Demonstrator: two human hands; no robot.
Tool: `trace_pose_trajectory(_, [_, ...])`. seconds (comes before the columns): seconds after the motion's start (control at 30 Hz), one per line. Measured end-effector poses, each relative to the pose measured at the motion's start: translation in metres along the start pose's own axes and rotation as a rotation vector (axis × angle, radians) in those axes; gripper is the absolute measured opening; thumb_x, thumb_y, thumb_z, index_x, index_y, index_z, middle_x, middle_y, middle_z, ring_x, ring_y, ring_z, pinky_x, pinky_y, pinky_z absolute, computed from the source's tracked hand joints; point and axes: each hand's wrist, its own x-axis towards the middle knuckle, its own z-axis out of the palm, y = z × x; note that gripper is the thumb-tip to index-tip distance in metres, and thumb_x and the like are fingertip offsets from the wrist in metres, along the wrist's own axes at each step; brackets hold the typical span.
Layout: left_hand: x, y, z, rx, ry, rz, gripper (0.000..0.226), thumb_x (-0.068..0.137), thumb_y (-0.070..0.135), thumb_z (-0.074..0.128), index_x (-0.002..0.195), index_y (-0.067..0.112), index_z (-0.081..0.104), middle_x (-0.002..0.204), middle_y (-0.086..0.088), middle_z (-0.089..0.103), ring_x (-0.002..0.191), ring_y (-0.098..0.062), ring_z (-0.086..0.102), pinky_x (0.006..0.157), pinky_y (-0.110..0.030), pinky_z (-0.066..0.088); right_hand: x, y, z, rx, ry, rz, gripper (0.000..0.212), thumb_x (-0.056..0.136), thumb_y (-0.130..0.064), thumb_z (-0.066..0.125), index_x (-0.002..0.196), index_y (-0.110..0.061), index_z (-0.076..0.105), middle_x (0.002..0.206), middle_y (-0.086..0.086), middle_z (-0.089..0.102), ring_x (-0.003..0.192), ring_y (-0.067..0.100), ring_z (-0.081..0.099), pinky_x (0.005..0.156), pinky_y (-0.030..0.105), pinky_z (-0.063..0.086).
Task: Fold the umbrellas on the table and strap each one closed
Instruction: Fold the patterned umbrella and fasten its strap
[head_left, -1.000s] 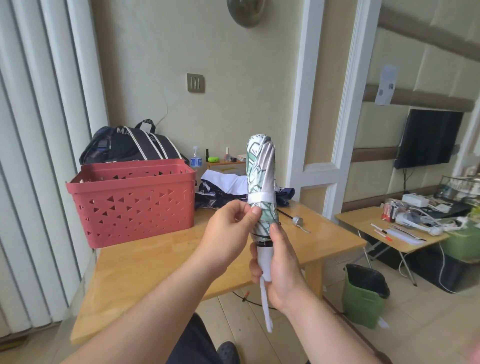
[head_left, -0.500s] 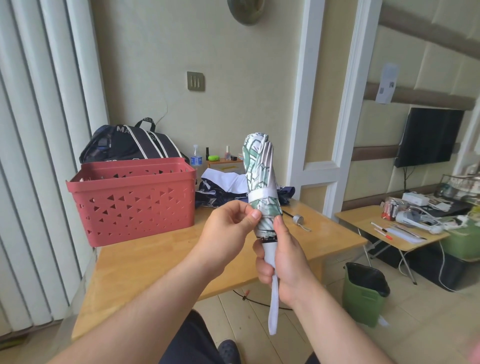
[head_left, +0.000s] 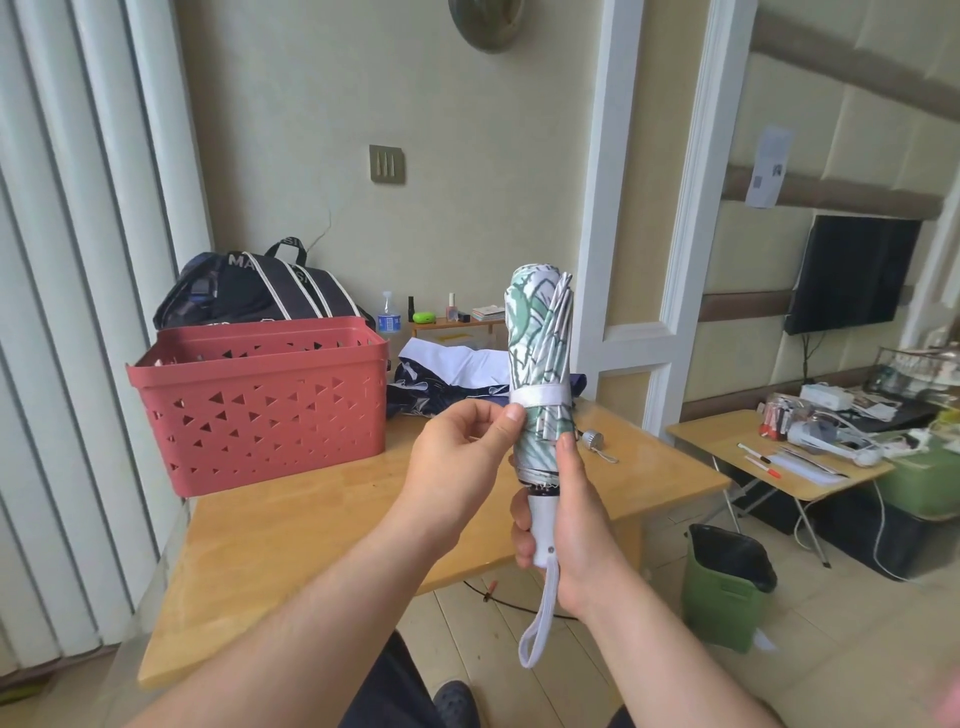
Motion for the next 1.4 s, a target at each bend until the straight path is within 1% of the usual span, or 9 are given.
trace_pose_trajectory(0.13, [0.001,-0.006,-0.001,0.115,0.033,0.032,0.021,0.095,0.045,0.072,0.089,0.024,0.073,0.076,0.012,0.069,0.07,-0.003,0.059,0.074,-0.032,0.052,-0.002,0.003,0.003,-0.103,0.13,-0.127,0.053,0.101,-0.065,0.045,0.101,-0.017,0.066,0.064,0.012,0.052,0.049,0.023,0.046,0.045,0.029,0.04])
trace_pose_trajectory(0.3, [-0.001,-0.011,-0.003,0.341,0.122,0.124,0.018,0.096,0.051,0.067,0.089,0.035,0.072,0.083,0.018,0.073,0.075,0.001,0.065,0.072,-0.032,0.056,-0.002,0.009,0.003,-0.216,0.221,-0.293,0.035,0.097,-0.064,0.055,0.093,-0.032,0.068,0.062,0.004,0.055,0.051,0.021,0.051,0.049,0.035,0.045])
trace_pose_trajectory(0.47, [0.0,-0.013,-0.005,0.377,0.13,0.128,0.02,0.095,0.053,0.067,0.086,0.035,0.071,0.083,0.02,0.073,0.076,-0.001,0.066,0.071,-0.034,0.057,-0.002,0.012,0.003,-0.281,0.267,-0.35,0.05,0.082,-0.078,0.054,0.094,-0.032,0.067,0.059,-0.001,0.058,0.049,0.02,0.053,0.052,0.039,0.047])
trace_pose_trajectory(0.57, [0.0,-0.014,-0.003,0.279,0.106,0.09,0.019,0.096,0.046,0.068,0.086,0.03,0.07,0.079,0.016,0.071,0.07,-0.004,0.063,0.07,-0.032,0.053,-0.002,0.014,0.003,-0.29,0.273,-0.361,0.048,0.085,-0.077,0.055,0.093,-0.032,0.067,0.058,-0.002,0.058,0.05,0.019,0.053,0.052,0.039,0.046])
trace_pose_trajectory(0.67, [-0.003,-0.012,0.0,0.084,-0.015,0.045,0.018,0.102,0.033,0.064,0.089,0.022,0.069,0.073,0.013,0.066,0.067,-0.006,0.056,0.066,-0.025,0.048,-0.003,0.014,0.004,-0.237,0.243,-0.307,0.039,0.099,-0.063,0.054,0.093,-0.027,0.068,0.06,0.003,0.055,0.049,0.022,0.049,0.048,0.037,0.044])
trace_pose_trajectory(0.8, [-0.004,-0.006,0.0,-0.114,-0.128,-0.02,0.019,0.103,0.026,0.063,0.087,0.017,0.068,0.067,0.013,0.058,0.065,-0.008,0.047,0.062,-0.018,0.04,-0.002,0.008,0.005,-0.141,0.219,-0.182,0.054,0.103,-0.061,0.046,0.095,-0.012,0.069,0.062,0.014,0.052,0.045,0.024,0.044,0.043,0.03,0.038])
trace_pose_trajectory(0.97, [-0.006,-0.005,0.002,-0.049,-0.136,0.041,0.018,0.101,0.027,0.068,0.086,0.017,0.068,0.07,0.01,0.061,0.067,-0.011,0.05,0.061,-0.019,0.043,-0.002,-0.001,0.003,-0.052,0.187,-0.097,0.06,0.103,-0.061,0.046,0.099,-0.004,0.067,0.061,0.014,0.051,0.042,0.022,0.04,0.041,0.025,0.033])
trace_pose_trajectory(1.13, [-0.005,-0.002,-0.003,-0.007,-0.148,0.039,0.022,0.102,0.025,0.066,0.089,0.008,0.068,0.07,0.009,0.061,0.064,-0.008,0.048,0.06,-0.017,0.041,-0.002,-0.005,-0.002,-0.056,0.084,0.004,0.059,0.101,-0.066,0.045,0.097,-0.012,0.068,0.058,0.01,0.049,0.042,0.021,0.04,0.044,0.026,0.033])
trace_pose_trajectory(1.4, [-0.005,0.0,-0.003,-0.385,-0.169,-0.293,0.009,0.097,0.025,0.069,0.088,0.025,0.07,0.071,0.01,0.057,0.061,-0.008,0.045,0.065,-0.031,0.033,-0.002,-0.006,-0.008,-0.035,-0.059,0.069,0.059,0.098,-0.072,0.043,0.095,-0.019,0.07,0.058,0.008,0.048,0.042,0.019,0.038,0.042,0.023,0.03])
